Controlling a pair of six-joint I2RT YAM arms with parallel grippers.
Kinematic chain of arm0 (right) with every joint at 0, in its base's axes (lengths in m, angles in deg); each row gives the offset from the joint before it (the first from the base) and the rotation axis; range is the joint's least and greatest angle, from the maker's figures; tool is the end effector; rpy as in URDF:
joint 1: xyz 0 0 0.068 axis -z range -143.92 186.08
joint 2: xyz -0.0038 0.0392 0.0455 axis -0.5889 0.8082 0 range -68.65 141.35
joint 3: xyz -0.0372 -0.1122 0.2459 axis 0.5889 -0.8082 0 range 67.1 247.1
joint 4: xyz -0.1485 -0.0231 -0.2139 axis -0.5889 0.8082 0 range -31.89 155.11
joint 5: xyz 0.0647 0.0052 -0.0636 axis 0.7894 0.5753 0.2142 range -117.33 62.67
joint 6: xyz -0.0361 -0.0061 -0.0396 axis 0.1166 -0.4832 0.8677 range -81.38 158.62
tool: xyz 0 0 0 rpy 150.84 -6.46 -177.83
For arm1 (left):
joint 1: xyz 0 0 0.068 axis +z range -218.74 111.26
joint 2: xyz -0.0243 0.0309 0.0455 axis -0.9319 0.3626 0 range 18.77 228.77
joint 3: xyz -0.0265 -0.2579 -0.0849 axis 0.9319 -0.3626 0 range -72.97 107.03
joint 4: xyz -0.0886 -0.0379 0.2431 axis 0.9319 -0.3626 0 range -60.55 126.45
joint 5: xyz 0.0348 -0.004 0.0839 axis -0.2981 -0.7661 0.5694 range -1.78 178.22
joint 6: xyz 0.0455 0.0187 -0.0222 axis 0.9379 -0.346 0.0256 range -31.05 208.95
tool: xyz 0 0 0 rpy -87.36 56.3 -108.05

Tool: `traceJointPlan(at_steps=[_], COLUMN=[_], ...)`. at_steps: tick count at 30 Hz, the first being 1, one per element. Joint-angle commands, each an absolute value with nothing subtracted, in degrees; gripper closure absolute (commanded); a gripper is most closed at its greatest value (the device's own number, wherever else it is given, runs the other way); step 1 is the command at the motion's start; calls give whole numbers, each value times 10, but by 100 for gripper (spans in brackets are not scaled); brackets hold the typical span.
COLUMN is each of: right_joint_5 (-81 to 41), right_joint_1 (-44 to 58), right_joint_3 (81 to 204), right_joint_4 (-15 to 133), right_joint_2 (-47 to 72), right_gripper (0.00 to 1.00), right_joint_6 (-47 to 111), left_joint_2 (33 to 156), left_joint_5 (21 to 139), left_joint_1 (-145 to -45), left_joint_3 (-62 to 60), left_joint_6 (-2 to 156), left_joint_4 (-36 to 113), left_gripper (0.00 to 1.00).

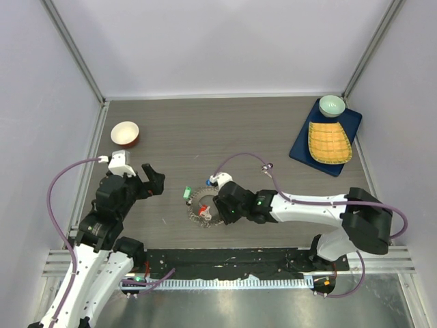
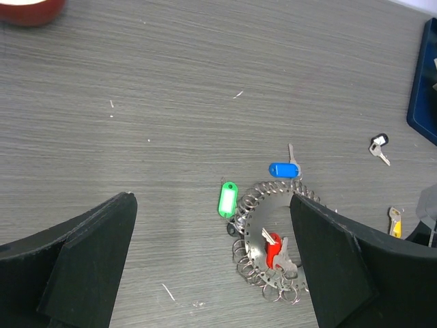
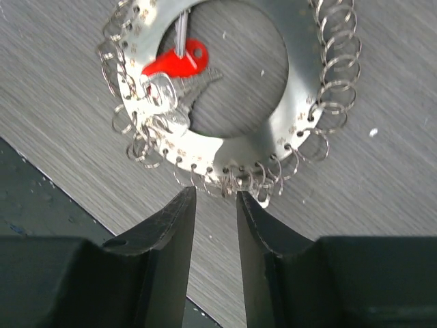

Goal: Put the keys on the keyring

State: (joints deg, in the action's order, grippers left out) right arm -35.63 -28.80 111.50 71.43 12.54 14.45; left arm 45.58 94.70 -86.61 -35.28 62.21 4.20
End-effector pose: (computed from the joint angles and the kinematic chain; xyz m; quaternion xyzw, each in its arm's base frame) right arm 0.1242 0.2529 0.1919 -0.3030 0.8875 0.1901 0.2903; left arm 0.1112 -0.0317 0.2979 -0.0956 0.8197 -0.1704 0.5385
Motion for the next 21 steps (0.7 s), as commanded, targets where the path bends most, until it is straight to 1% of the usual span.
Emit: traceJointPlan(at_steps=[1, 8, 12, 21], right_joint_5=[-369, -362, -355, -376], right_joint_1=[-290, -290, -290, -289], right_joint_3=[1208, 1278, 1308, 1329], right_joint_4=[788, 876, 897, 917], right_joint_2=[179, 234, 264, 297], right_gripper=[63, 64, 70, 70], right_joint_6=[149, 170, 185, 188], left_joint_2=[451, 446, 446, 442], left_joint_5=[958, 956, 952, 946], left_joint_1=[-861, -861, -859, -858], left_joint_3=[-353, -352, -353, -353], left_joint_6=[628, 629, 629, 629], left_joint_4=[38, 37, 36, 36], left_gripper=[0, 0, 0, 0])
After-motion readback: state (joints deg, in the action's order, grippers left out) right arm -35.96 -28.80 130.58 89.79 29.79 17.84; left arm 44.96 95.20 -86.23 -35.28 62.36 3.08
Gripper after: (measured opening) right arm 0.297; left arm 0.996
